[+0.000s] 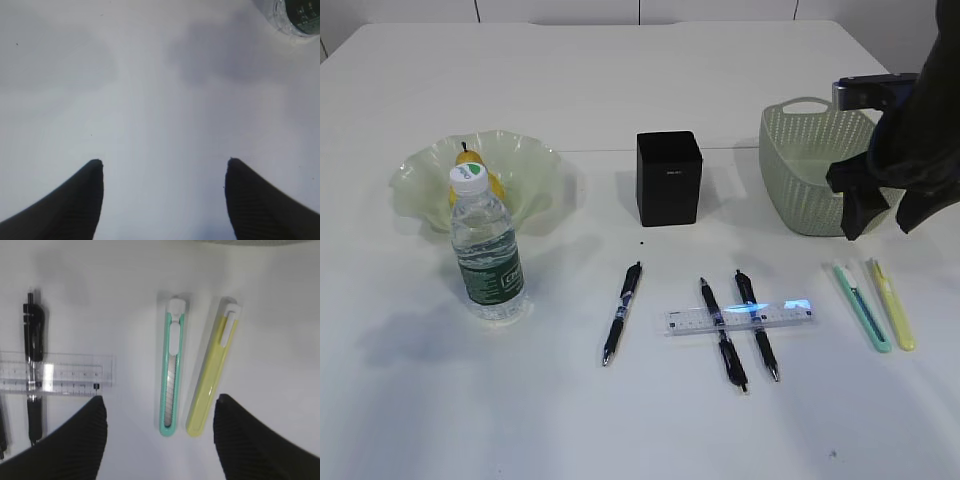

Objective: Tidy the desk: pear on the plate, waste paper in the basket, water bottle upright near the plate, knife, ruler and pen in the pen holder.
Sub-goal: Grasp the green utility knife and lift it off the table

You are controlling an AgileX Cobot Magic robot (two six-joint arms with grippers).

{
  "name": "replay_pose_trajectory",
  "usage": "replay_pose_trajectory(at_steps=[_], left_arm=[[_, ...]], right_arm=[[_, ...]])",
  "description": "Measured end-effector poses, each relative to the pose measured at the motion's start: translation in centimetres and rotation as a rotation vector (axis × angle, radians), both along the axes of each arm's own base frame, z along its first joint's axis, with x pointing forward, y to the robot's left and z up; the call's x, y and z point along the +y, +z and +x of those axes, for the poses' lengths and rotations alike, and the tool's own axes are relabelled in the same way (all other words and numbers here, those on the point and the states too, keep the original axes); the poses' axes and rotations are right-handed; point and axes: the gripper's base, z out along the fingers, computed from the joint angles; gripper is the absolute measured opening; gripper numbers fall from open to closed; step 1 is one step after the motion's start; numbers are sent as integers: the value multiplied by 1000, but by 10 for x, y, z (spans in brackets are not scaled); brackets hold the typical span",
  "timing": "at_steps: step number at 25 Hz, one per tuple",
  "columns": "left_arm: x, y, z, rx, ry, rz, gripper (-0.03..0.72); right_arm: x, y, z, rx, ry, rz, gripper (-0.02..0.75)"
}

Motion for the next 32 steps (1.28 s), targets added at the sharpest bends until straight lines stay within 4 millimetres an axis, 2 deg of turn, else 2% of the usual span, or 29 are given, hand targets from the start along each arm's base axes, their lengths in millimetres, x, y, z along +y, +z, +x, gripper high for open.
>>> replay_pose_trajectory(at_steps=[5,13,18,25,32], left_arm=[[0,0,0,0,0,0,536],[0,0,0,0,0,0,536],[0,0,0,0,0,0,535],[0,0,1,-8,0,0,530],[0,0,1,-11,0,0,527]], right_arm=[[1,-22,24,41,-1,-6,497],[2,-65,33,159,-1,-15,497],[2,-76,34,176,-1,-17,498],[3,-77,39,134,0,-13,498],[3,-89,42,140,-2,-13,498]])
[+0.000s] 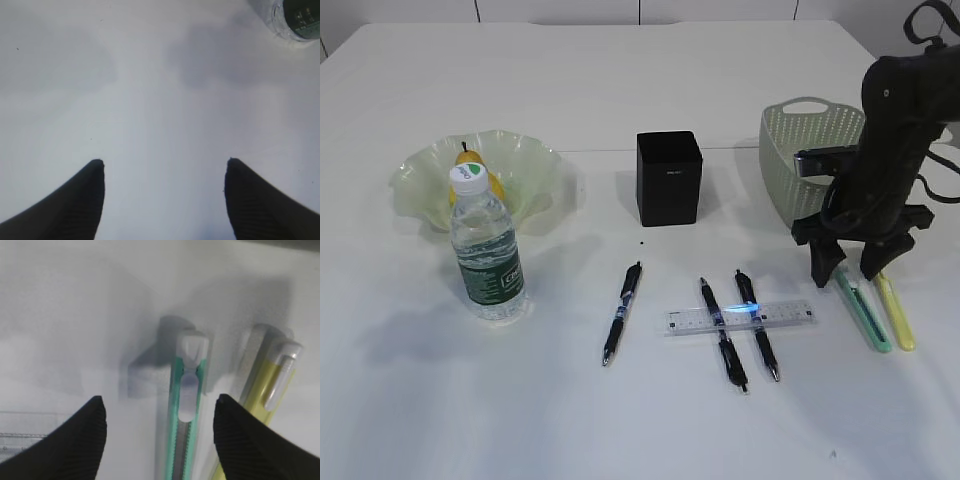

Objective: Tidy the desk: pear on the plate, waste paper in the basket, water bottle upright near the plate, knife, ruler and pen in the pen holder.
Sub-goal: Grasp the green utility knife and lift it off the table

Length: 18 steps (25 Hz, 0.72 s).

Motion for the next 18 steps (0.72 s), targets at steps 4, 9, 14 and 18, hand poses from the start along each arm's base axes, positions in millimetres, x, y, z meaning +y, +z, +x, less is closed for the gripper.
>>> replay_pose_trajectory(at_steps=[4,9,14,18], left_arm=[[0,0,0,0,0,0,527],[0,0,0,0,0,0,526],[0,0,0,0,0,0,526],[0,0,0,0,0,0,526]], right_arm=[[0,-9,1,18,-3,-1,498],[0,-12,2,21,-10,-1,476],[0,-13,2,22,-12,-3,333],[0,-15,2,26,-10,-7,211]])
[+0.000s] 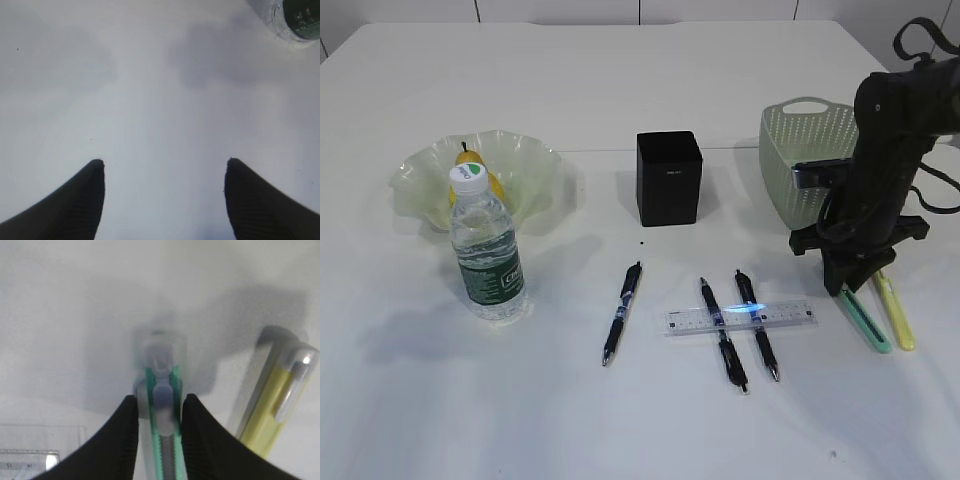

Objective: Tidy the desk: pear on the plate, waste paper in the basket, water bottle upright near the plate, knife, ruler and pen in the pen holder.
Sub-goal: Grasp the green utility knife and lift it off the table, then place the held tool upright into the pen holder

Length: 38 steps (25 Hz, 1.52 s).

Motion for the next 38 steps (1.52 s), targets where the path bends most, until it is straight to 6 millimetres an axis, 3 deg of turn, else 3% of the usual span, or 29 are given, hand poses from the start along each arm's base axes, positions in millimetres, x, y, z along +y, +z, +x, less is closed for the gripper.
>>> replay_pose_trajectory(at_steps=[7,14,16,22,28,34,38], left_arm=[[0,0,0,-1,0,0,524],[0,0,0,-2,0,0,521],[0,0,0,-2,0,0,521],[0,0,0,-2,0,0,520],[0,0,0,-2,0,0,521],[0,0,-1,8,0,0,520],[0,0,-1,10,0,0,520]], right_arm=[[-1,-1,0,-1,7,-12,120],[-1,3,2,-12,9,-14,108],[-1,13,2,-34,6,-9,108],[6,71,-5,-169,30,48,108],[30,127,-31,-304,113,82,108],[58,145,-74,-451,225,117,108],[68,151,-78,-579,218,180,108]])
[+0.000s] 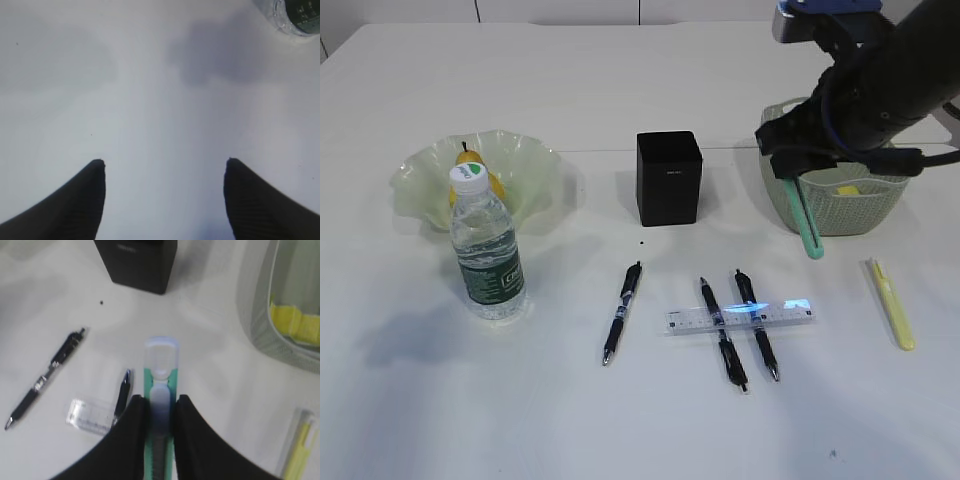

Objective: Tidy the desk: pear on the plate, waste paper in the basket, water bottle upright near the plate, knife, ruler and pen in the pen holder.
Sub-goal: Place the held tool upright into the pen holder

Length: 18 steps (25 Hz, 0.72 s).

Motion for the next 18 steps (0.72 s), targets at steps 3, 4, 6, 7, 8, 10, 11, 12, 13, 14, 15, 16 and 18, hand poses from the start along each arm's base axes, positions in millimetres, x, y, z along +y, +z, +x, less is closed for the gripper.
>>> replay_pose_trajectory(at_steps=[3,4,6,7,8,10,11,12,13,14,15,16,18], left_arm=[[0,0,0,0,0,0,520],[0,0,0,0,0,0,520],[0,0,0,0,0,0,520],[0,0,0,0,0,0,520],[0,0,0,0,0,0,520],[0,0,0,0,0,0,519],[0,0,0,0,0,0,519],[0,0,0,0,0,0,519],[0,0,0,0,0,0,519],[0,0,0,0,0,0,519],[0,0,0,0,0,0,519],[0,0,0,0,0,0,519],[0,0,0,-2,0,0,519]], right_arm=[[3,5,7,-100,-18,57,108],[4,7,11,-141,-22,74,108],[6,11,17,-217,-24,97,108],[7,10,20,-242,-23,103,108],[7,9,24,-270,-24,107,108],[8,6,31,-316,-29,112,108],[9,3,35,-335,-34,115,108],[9,2,38,-355,-38,117,108],[9,0,40,-369,-43,119,108],[10,-4,43,-368,-46,119,108],[11,-4,47,-378,-46,119,108],[12,-6,51,-386,-48,120,108],[15,-9,60,-393,-44,118,108]])
